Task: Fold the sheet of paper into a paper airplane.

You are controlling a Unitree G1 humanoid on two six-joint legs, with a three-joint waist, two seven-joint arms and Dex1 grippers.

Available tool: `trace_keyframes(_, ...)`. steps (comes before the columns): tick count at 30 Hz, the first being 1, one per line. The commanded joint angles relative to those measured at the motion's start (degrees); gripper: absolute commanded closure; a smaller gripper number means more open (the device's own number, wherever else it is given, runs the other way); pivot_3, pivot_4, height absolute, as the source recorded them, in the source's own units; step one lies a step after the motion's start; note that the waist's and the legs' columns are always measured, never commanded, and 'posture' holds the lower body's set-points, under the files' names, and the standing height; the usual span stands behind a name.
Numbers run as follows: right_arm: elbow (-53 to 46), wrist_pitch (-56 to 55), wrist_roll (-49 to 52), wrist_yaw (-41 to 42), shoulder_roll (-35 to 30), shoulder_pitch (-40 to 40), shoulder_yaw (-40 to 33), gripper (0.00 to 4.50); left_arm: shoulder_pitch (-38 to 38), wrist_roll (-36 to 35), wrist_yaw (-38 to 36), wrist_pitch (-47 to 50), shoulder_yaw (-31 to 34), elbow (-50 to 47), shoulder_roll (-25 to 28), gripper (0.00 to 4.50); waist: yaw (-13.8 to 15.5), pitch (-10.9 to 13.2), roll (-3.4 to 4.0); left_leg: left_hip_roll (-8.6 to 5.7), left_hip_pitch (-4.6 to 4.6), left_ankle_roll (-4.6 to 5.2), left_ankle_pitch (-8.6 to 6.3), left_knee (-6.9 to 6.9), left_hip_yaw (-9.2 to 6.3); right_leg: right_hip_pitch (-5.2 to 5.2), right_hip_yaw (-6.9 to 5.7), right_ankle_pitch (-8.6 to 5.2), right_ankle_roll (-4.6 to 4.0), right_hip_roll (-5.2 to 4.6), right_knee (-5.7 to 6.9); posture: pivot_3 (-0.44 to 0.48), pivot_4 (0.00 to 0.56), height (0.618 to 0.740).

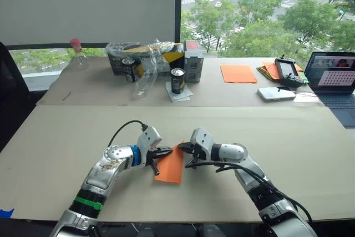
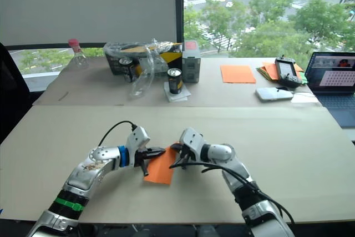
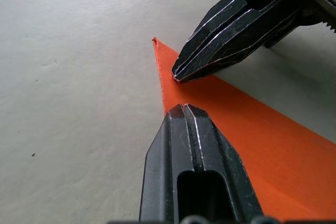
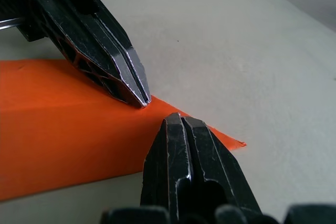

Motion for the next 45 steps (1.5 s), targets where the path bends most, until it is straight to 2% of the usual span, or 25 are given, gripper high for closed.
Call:
trace_keyframes(1,-1.6,0.7,-0.1,2.0,-1.4,2.1,0.7,4.50,0.0,0.1,-0.2,-0.1,-0.4,-0.7,0.1,4.49,0.0,0.0,0.00,0.00,-0.01,0.00,0.00,0.00,0.00,0.00,0.00,0.00,0.00,0.00,-0.01,0.000,0.150,0.720)
trace_keyframes(22,-19.3,7.0,3.9,10.5,-6.8,15.1,4.7,4.50,-0.1,0.5,-0.8,-0.6,-0.3,-0.2,0.1,4.49,0.2,0.0,0.00,-0.01,0.01,0.00,0.00,0.00,0.00,0.05,0.00,-0.01,0.02,0.00,-0.04,0.000,0.150,0.720)
trace_keyframes(31,-27.9,8.6,4.7,10.1,-9.2,22.1,6.6,4.50,0.2,-0.6,-2.0,1.3,-0.1,-1.4,0.8,4.49,0.2,0.0,-0.01,0.00,0.08,0.00,0.00,0.00,0.00,0.10,0.00,-0.02,0.04,0.01,-0.04,0.000,0.150,0.720)
trace_keyframes(34,-33.0,9.5,5.8,9.6,-10.8,21.4,4.3,4.50,-0.4,-0.9,-1.4,1.0,0.6,-0.7,0.1,4.49,0.2,0.0,-0.02,0.00,0.06,0.00,0.00,0.01,0.00,0.10,0.00,-0.03,0.04,0.00,-0.06,0.000,0.150,0.720)
trace_keyframes(40,-41.2,19.1,14.0,6.8,-10.9,14.3,-3.8,4.50,-1.8,-0.7,-1.3,0.4,0.8,1.2,-0.6,4.49,0.1,0.0,-0.03,0.00,-0.05,-0.01,0.00,0.05,-0.01,0.02,0.00,0.00,0.02,0.01,-0.03,0.000,0.150,0.720)
trace_keyframes(45,-35.4,15.4,3.5,6.4,-13.0,7.9,3.8,4.50,-2.8,-0.4,-1.6,0.4,0.6,2.7,-0.4,4.49,0.3,0.0,-0.03,-0.01,-0.08,0.00,0.00,0.05,-0.03,-0.01,-0.02,-0.01,0.02,0.02,-0.05,0.000,0.150,0.720)
